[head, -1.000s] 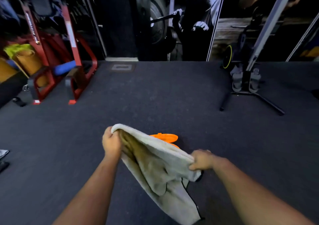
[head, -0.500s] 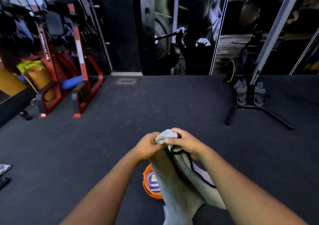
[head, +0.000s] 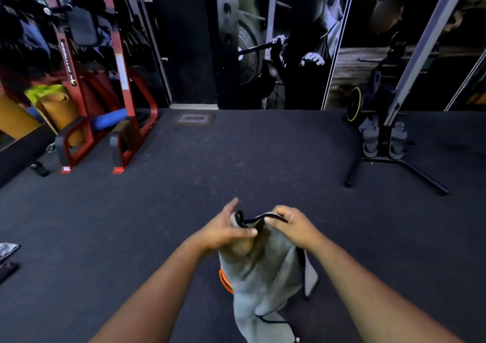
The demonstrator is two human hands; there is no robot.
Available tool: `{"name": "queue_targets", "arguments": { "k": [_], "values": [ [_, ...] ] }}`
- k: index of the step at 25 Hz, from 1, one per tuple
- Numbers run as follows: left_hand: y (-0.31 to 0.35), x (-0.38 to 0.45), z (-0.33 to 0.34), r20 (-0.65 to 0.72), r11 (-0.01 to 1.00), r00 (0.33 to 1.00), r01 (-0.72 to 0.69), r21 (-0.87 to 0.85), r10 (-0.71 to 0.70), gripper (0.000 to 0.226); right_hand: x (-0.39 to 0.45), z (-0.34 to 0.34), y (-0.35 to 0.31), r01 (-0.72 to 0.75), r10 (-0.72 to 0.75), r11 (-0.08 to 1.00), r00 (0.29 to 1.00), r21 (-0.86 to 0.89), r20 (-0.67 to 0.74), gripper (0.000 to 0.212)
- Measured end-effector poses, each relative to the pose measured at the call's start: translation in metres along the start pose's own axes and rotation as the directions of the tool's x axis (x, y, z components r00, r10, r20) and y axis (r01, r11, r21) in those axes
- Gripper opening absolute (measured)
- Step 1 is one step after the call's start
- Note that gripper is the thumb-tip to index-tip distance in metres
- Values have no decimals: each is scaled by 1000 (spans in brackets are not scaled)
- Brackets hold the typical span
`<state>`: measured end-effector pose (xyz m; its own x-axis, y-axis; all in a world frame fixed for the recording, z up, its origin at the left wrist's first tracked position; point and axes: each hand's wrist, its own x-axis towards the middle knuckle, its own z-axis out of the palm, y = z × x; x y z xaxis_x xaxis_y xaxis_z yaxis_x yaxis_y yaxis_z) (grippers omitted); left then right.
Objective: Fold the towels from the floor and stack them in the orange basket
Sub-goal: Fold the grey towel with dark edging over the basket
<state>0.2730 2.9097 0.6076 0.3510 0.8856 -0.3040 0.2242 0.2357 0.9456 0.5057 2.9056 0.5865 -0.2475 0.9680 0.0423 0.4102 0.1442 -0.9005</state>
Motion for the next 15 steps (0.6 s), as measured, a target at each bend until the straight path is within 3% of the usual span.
{"name": "queue_targets", "arguments": {
  "k": [2, 4, 7, 9, 11, 13, 14, 15],
  "values": [
    [-4, 5, 10, 66, 928, 996, -78, 365, 58, 34, 10, 13, -17, 57, -63, 997, 992, 53, 114, 11],
    [-6, 10, 0, -31, 809, 982, -134, 573, 184, 37, 11, 15, -20, 90, -86, 995, 991, -34, 100, 12],
    [-3, 8, -31, -329, 887, 915, -64, 458, 236, 26, -3, -2, 7, -25, 76, 853, 994, -521, 78, 14],
    [-7, 4, -56, -562, 969, 813, -11, 247, 152, 17, -22, -10, 36, -150, 202, 751, 979, -643, 7, 12],
    [-13, 3, -77, -720, 999, 694, 9, 34, 19, 18, -38, -16, 59, -285, 252, 780, 958, -558, -136, 14],
    [-19, 2, -83, -788, 991, 606, 13, -130, -111, 24, -44, -22, 74, -353, 243, 868, 915, -349, -321, 29],
    [-22, 2, -81, -775, 986, 615, 29, -164, -147, 24, -42, -22, 76, -331, 230, 916, 898, -229, -375, 34],
    [-22, 1, -73, -725, 988, 674, 59, -139, -142, 25, -38, -18, 74, -279, 217, 953, 901, -117, -377, 35]
  ]
}}
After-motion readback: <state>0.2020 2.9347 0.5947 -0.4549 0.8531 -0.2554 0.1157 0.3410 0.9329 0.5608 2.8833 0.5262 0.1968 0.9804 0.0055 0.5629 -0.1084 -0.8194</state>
